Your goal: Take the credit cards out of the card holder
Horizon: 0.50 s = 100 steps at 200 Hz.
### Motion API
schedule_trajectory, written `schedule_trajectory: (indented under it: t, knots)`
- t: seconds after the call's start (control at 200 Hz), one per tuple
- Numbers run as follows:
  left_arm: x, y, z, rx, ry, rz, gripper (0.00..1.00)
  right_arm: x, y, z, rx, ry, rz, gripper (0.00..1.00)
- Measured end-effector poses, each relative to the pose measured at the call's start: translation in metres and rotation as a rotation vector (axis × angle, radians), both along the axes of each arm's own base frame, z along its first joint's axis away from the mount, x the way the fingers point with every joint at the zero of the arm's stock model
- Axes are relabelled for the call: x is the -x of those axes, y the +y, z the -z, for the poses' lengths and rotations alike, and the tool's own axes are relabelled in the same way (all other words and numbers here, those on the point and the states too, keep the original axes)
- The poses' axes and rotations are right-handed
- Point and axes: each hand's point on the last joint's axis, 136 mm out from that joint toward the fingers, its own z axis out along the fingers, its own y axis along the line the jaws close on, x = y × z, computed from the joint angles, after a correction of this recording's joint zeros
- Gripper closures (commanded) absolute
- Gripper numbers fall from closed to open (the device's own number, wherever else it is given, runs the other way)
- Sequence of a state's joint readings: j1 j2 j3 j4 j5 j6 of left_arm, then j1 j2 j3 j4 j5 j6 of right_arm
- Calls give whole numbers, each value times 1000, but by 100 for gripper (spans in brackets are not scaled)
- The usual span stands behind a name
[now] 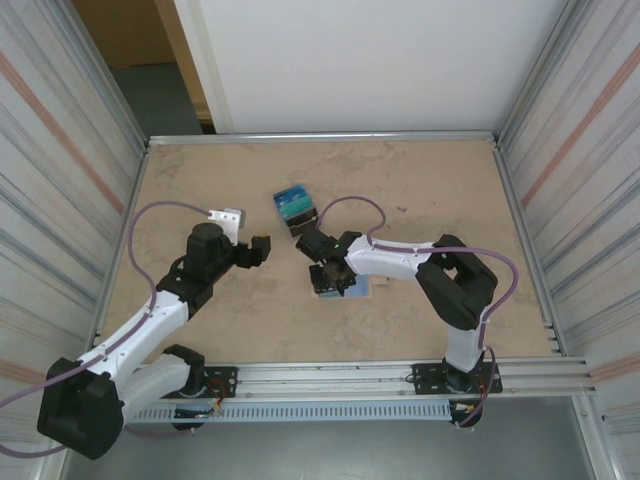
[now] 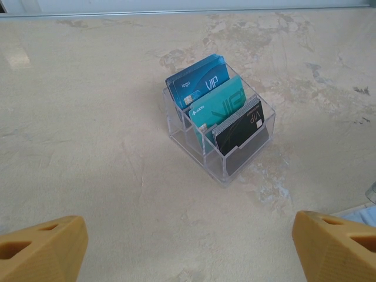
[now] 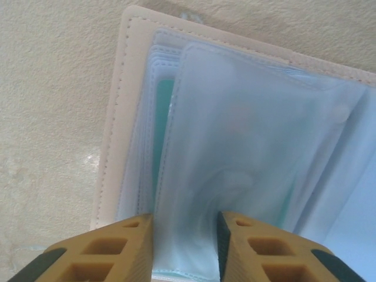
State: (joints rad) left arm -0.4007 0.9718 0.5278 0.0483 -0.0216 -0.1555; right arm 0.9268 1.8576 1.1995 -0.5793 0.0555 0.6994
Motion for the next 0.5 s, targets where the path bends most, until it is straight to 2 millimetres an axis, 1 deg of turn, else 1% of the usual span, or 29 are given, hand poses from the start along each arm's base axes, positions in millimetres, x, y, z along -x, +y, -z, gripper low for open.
schedule_trajectory:
  t: [0.115, 0.336, 0.396, 0.431, 0.501]
  knots:
    - [1, 0, -1, 2, -1, 2, 9, -1, -3, -1, -18, -2, 8, 72]
    - [4, 0, -3, 5, 1, 8, 9, 5, -3, -1, -51, 9, 1, 76]
    - [5, -1, -4, 7, -2, 11, 7, 6, -1, -2, -63, 16, -5, 76]
    - [6, -2, -5, 8, -6, 15, 3, 7, 1, -2, -68, 19, -9, 76]
    - [7, -5, -7, 8, -11, 20, 2, 10, 4, -2, -75, 22, -24, 77]
